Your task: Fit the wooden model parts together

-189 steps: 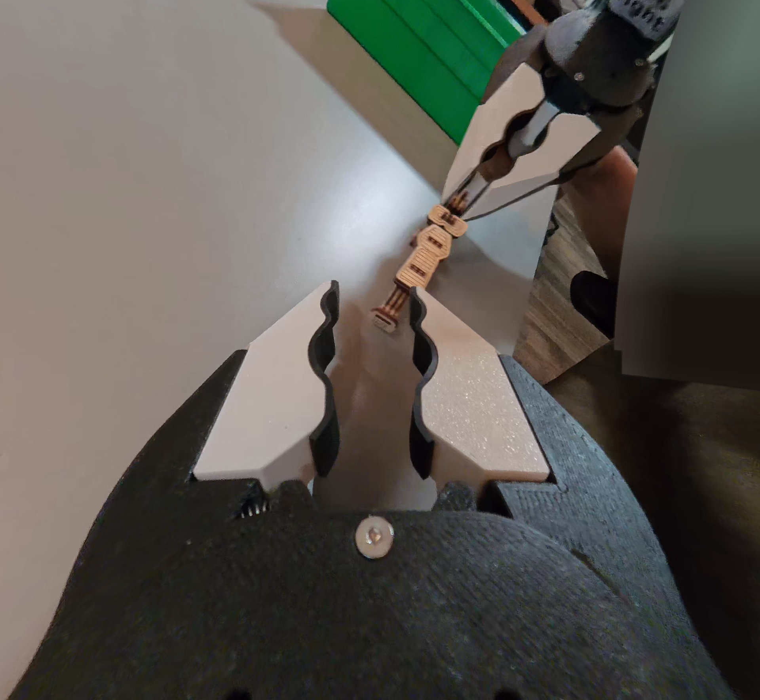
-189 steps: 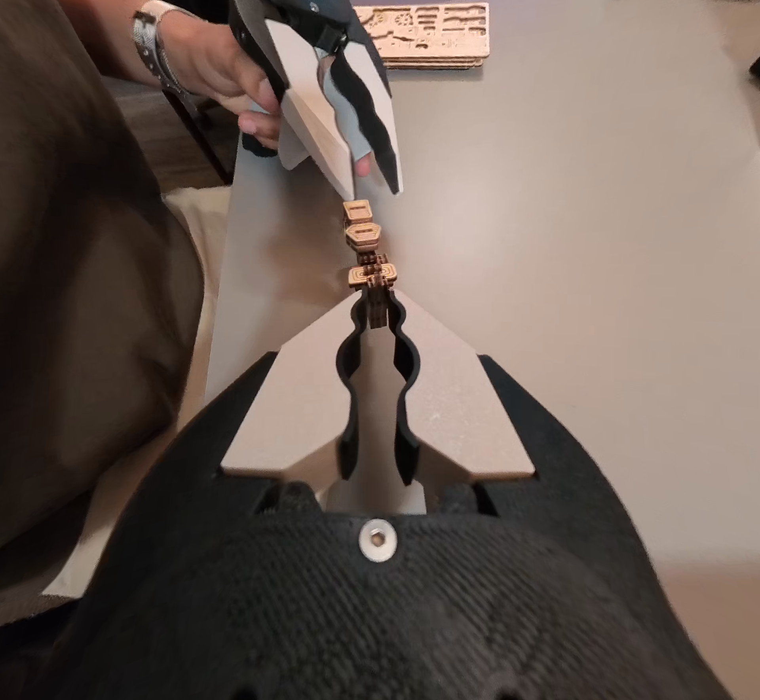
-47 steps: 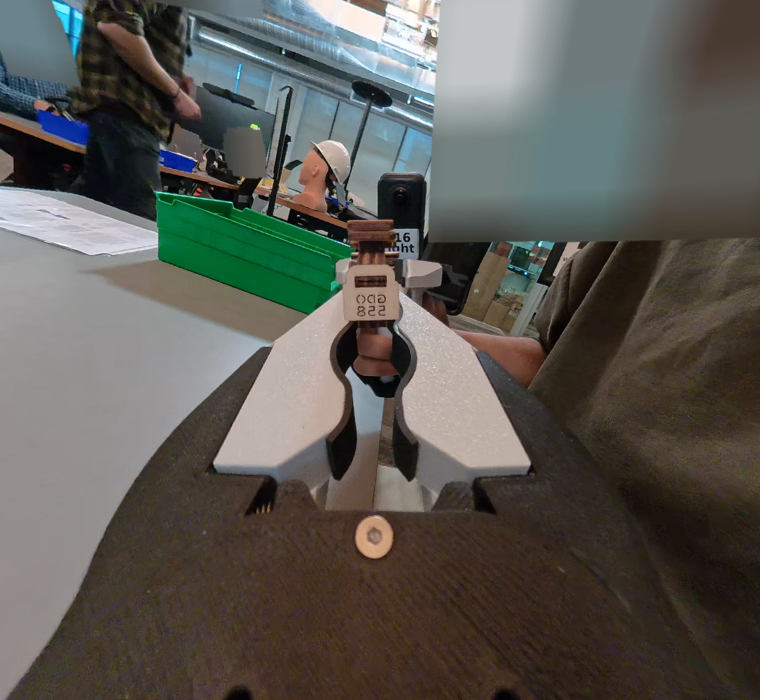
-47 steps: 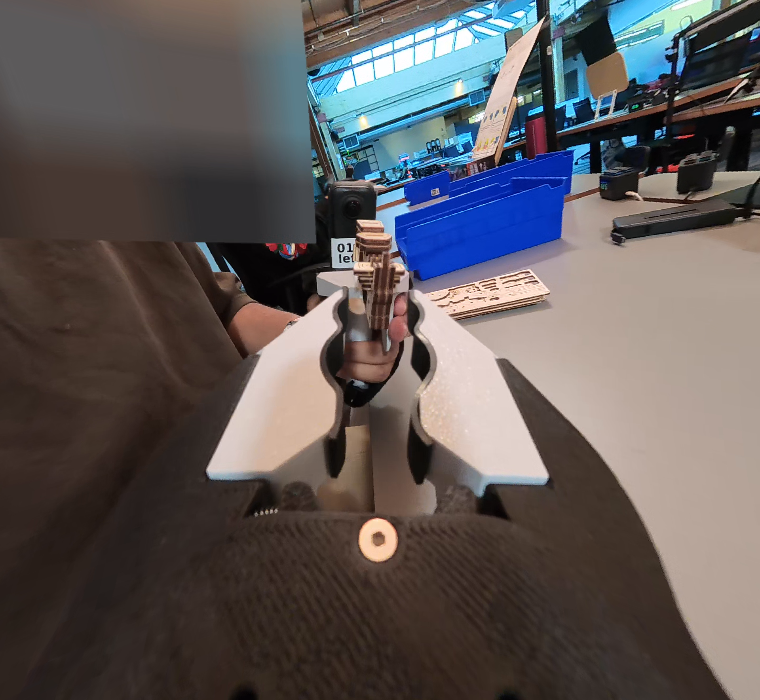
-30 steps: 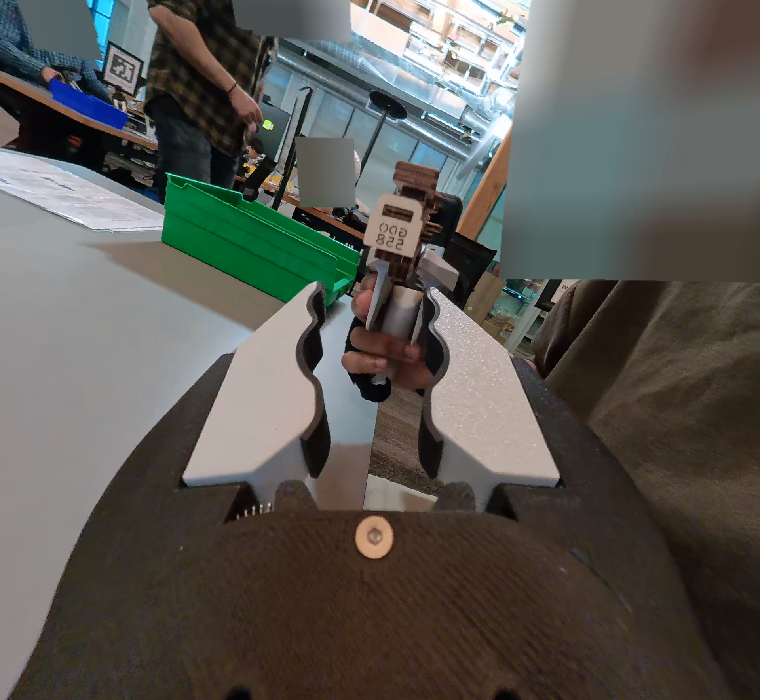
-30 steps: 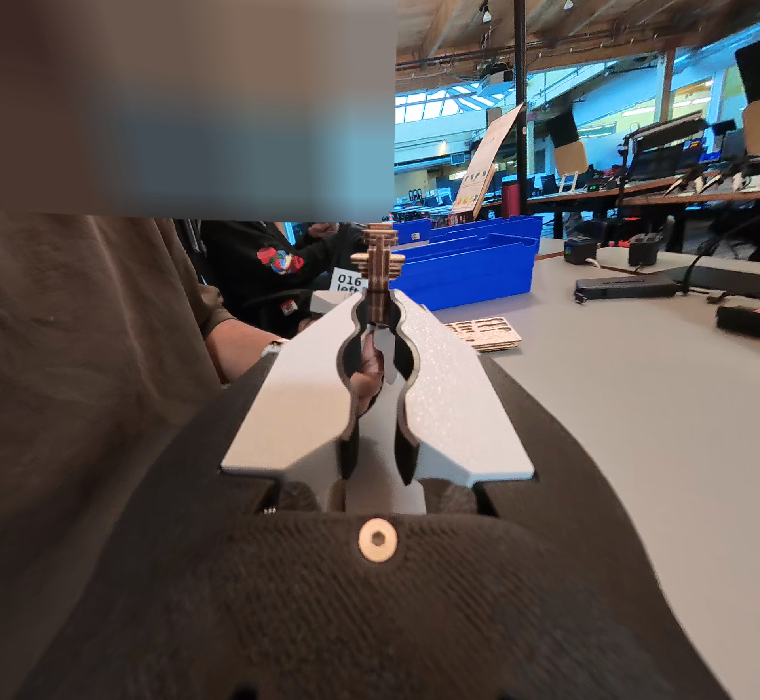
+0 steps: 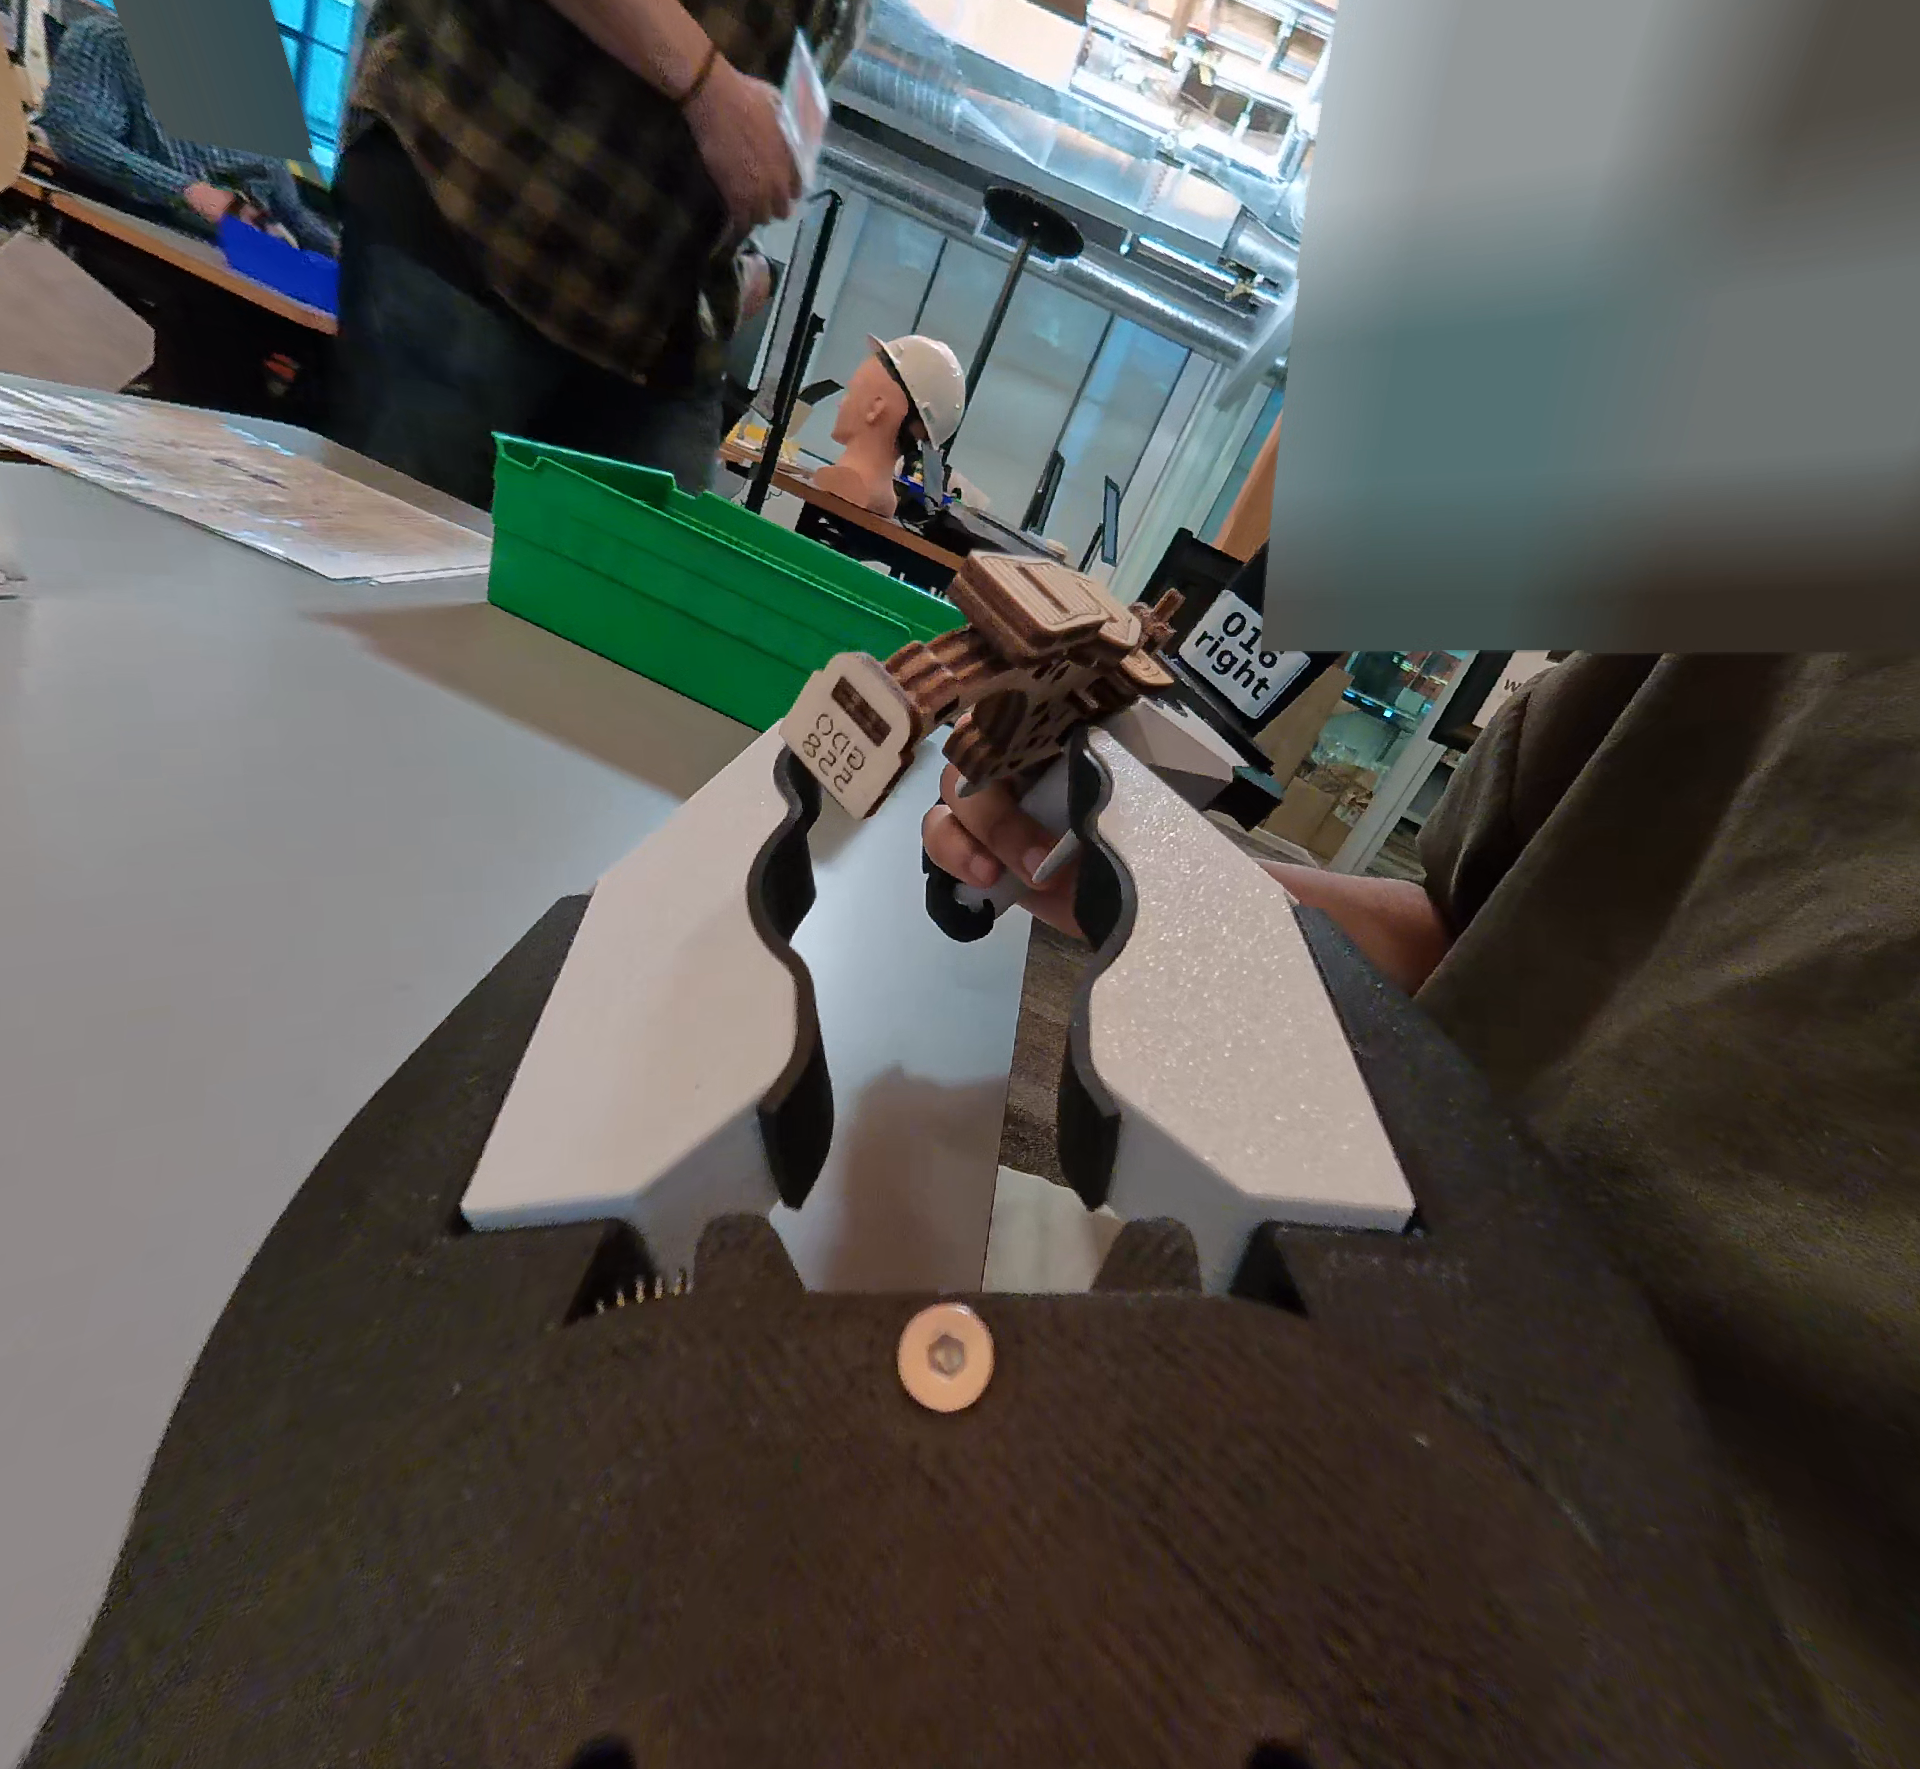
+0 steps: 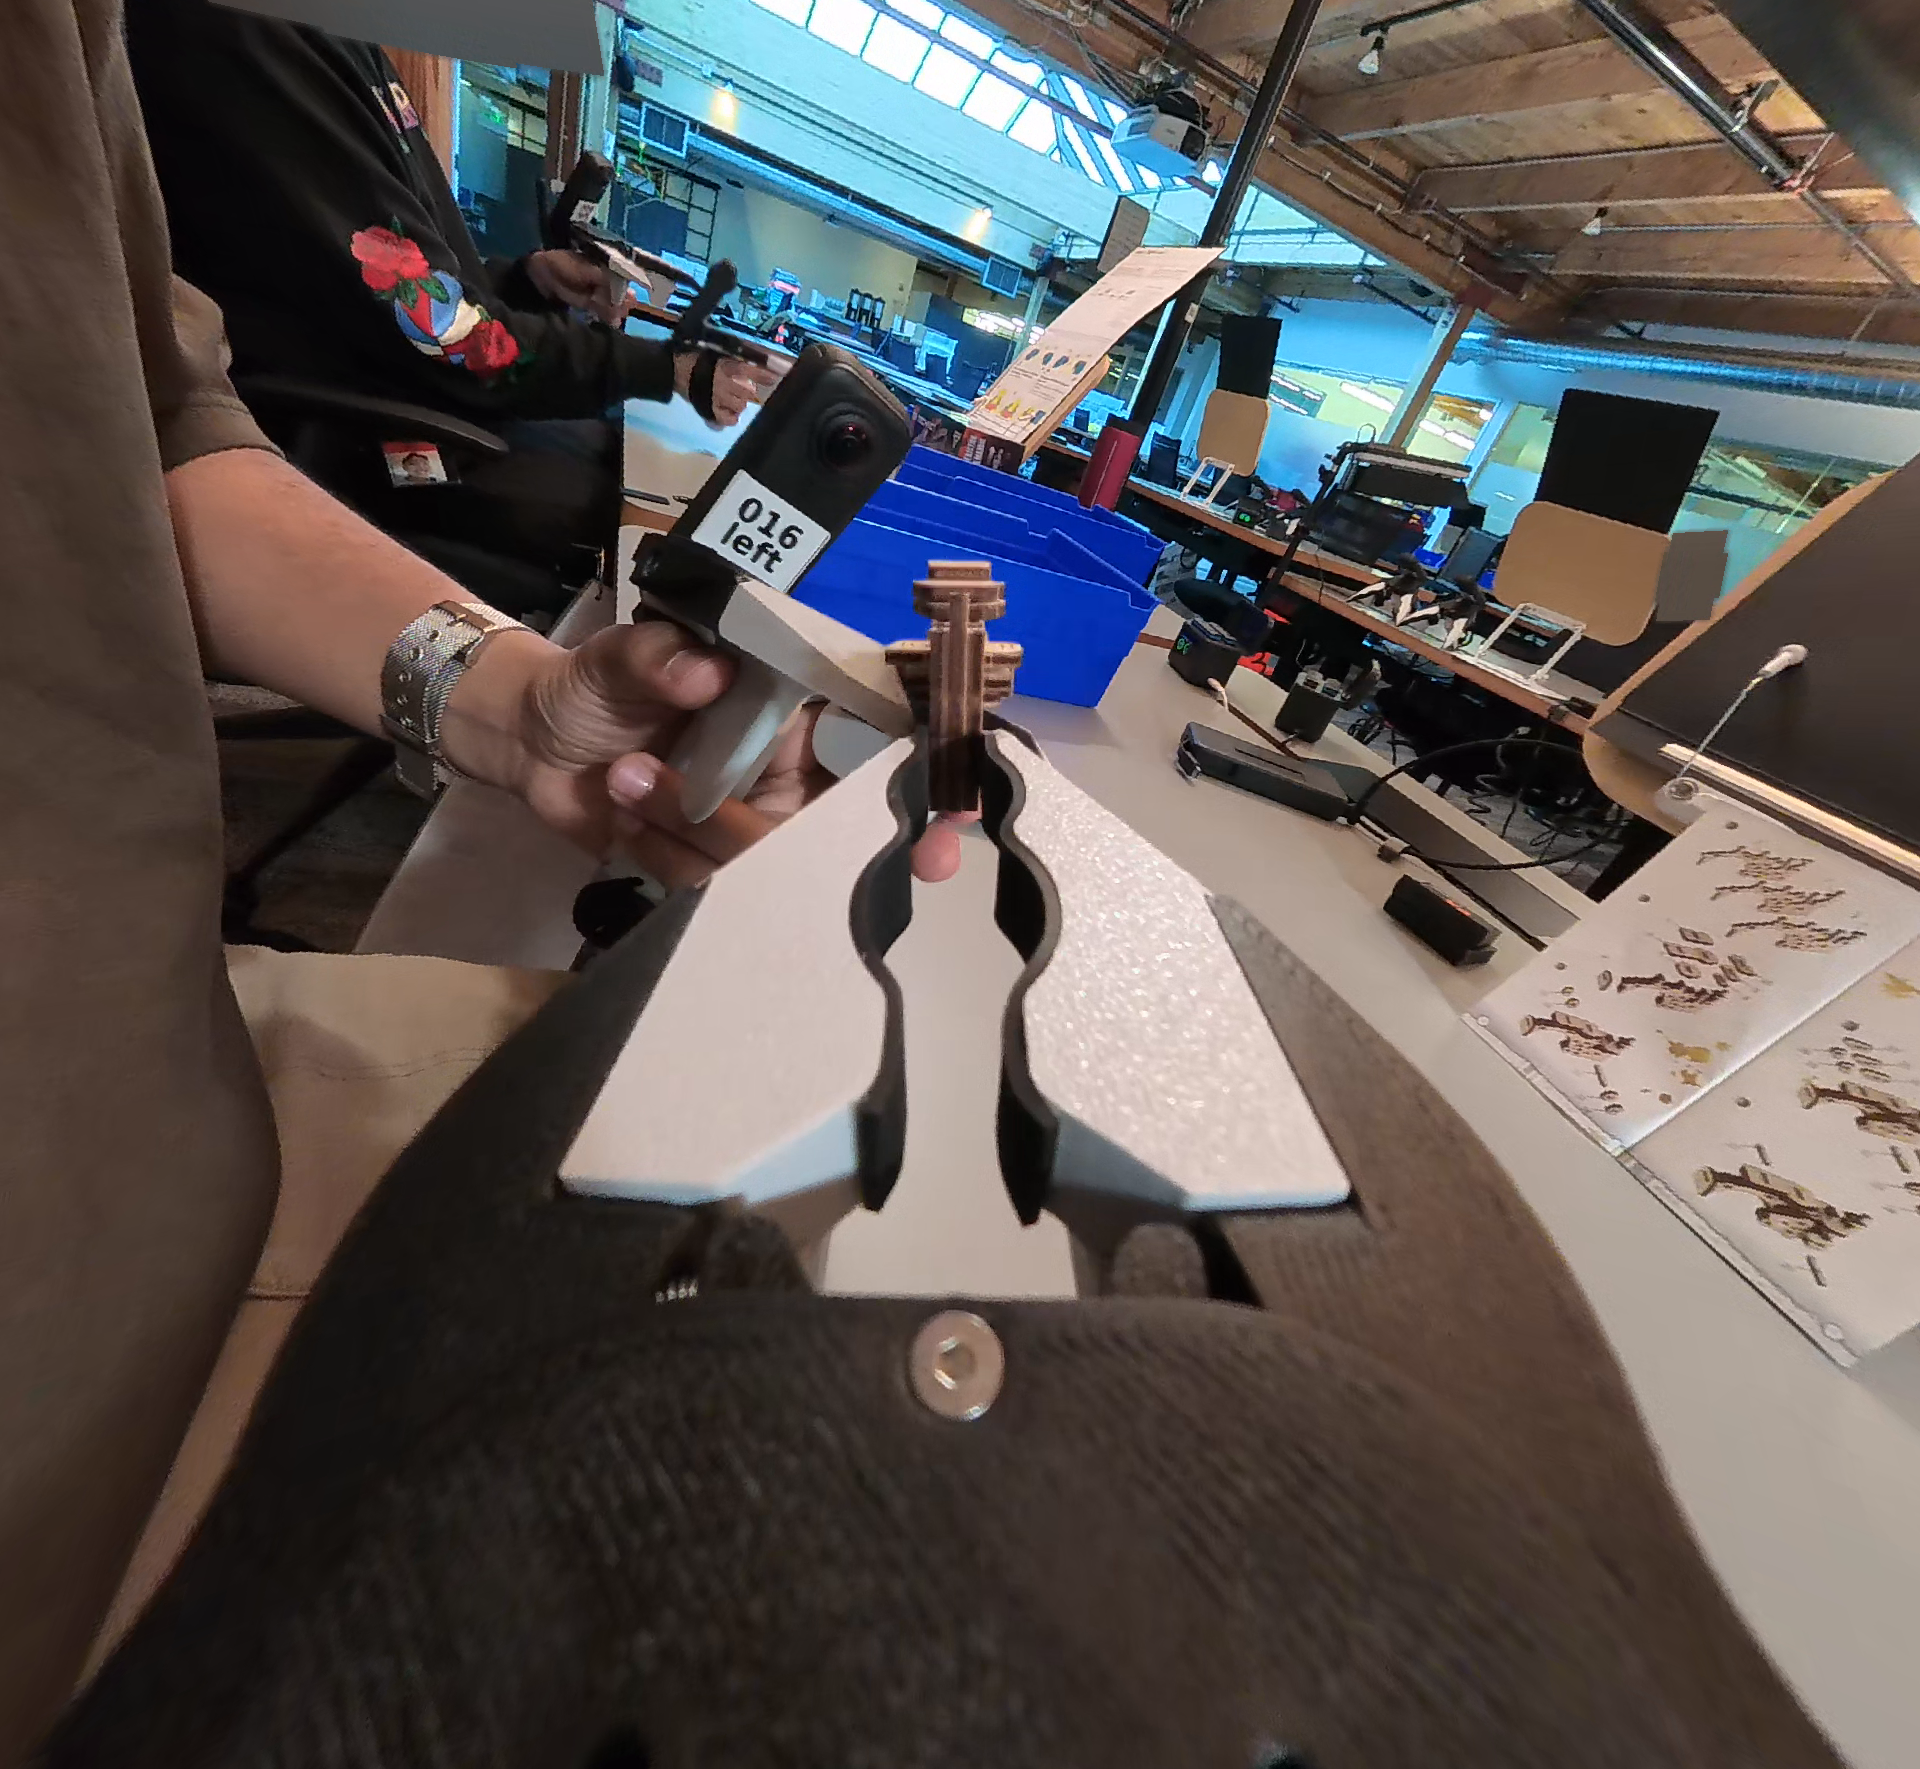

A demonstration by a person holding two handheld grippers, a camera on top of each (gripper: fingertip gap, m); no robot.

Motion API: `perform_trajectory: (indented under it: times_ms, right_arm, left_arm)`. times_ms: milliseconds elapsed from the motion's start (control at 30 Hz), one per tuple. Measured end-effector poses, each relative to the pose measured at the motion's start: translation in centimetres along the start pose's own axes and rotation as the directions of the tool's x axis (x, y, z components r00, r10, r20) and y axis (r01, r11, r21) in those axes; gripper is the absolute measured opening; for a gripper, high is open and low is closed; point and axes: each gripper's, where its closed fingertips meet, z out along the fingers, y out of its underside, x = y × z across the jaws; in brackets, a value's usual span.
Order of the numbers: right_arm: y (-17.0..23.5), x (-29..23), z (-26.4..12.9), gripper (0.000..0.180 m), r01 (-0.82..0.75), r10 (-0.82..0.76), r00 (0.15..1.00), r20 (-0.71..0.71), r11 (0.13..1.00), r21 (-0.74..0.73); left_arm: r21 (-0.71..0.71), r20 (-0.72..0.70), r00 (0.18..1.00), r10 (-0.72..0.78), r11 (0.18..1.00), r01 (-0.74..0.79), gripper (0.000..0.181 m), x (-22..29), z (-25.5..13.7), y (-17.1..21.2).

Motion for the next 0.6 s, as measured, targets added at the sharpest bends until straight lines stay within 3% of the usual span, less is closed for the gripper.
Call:
perform_trajectory:
  times_ms: [33, 600]
  right_arm:
    - [0.03, -0.02, -0.01, 0.007, 0.003, -0.003, 1.0, 0.0, 1.0, -0.002]
    - [-0.28, 0.65, -0.65, 0.007, -0.084, 0.085, 0.996, -0.001, 0.996, 0.037]
  left_arm:
    - [0.0, -0.002, 1.0, 0.0, 1.0, 0.0, 0.046, 0.02, -0.01, -0.01]
    - [-0.002, -0.022, 1.0, -0.005, 1.0, 0.005, 0.047, 0.18, -0.09, 0.03]
